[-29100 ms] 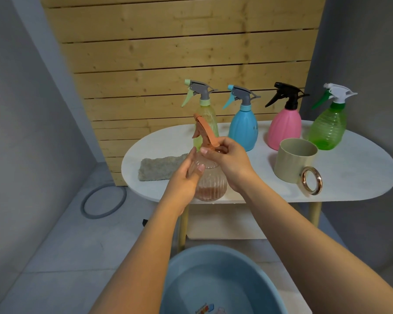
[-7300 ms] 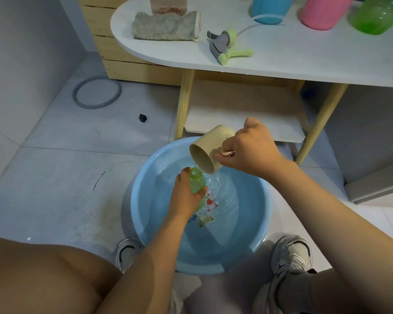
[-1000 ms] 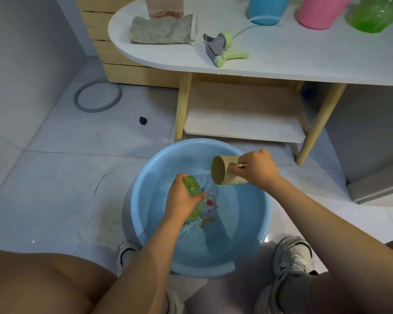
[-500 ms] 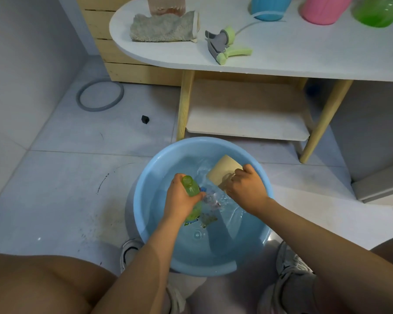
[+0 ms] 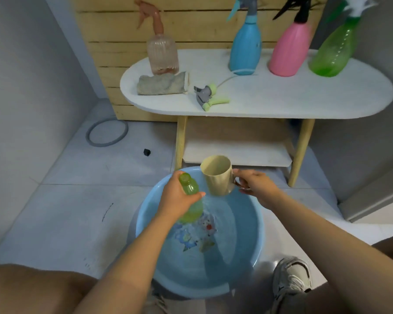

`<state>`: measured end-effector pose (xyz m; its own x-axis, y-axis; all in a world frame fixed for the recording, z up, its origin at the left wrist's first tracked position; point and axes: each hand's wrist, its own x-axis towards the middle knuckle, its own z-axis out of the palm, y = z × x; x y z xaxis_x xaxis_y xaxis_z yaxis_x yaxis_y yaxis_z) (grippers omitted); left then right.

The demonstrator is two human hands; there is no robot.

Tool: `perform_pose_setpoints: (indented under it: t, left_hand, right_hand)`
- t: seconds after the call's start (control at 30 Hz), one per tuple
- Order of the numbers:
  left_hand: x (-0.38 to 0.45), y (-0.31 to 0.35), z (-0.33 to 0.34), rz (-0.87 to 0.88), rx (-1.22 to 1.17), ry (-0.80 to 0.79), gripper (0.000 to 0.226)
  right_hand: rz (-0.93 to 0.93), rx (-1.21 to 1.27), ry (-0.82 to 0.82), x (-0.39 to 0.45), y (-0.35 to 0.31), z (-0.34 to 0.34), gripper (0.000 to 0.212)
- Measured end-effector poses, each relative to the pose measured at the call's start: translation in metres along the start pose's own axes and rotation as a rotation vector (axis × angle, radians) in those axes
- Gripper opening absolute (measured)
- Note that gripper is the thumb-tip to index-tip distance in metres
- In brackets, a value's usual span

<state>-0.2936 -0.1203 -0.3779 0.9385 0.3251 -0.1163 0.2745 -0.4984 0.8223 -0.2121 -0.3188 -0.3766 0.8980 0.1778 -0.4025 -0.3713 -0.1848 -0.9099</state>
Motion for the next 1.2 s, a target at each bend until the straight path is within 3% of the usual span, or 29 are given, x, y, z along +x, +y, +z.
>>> perform_pose_setpoints:
  t: [0.17,0.37,0.6,0.83,1.07,1.13,1.2]
  left_hand:
    - [0.002,0.057,-0.04,0.112,0.049,-0.03,0.06]
    - [0.007,0.108,-0.079,0.179,0.066,-0.04,0.056]
    - [0.018,0.138,-0.081,0.222,0.073,-0.05,0.053]
    - [0.028,0.143,-0.071,0.211,0.058,-0.097,0.053]
    - [0.035,0.147,-0.073,0.223,0.067,-0.114,0.053]
    - [0.037,0.149,-0.075,0.229,0.06,-0.096,0.053]
    - [0.04,0.151,-0.078,0.231,0.044,-0.088,0.054]
  right_hand:
    - [-0.112,0.151,-0.068,-0.029,-0.064,-0.011,0.046]
    - [-0.192,0.225,-0.027,-0.038,-0.135,-0.035,0.043]
    - [-0.266,0.26,0.172,-0.006,-0.172,-0.053,0.044]
    - [-0.187,0.079,0.325,0.028,-0.171,-0.058,0.039]
    - [-0.194,-0.309,0.543,0.039,-0.173,-0.069,0.044]
    - [-0.319,-0.409,0.67,0.03,-0.177,-0.066,0.035]
    - [-0.52,-0.468,0.65,0.015,-0.183,-0.06,0.024]
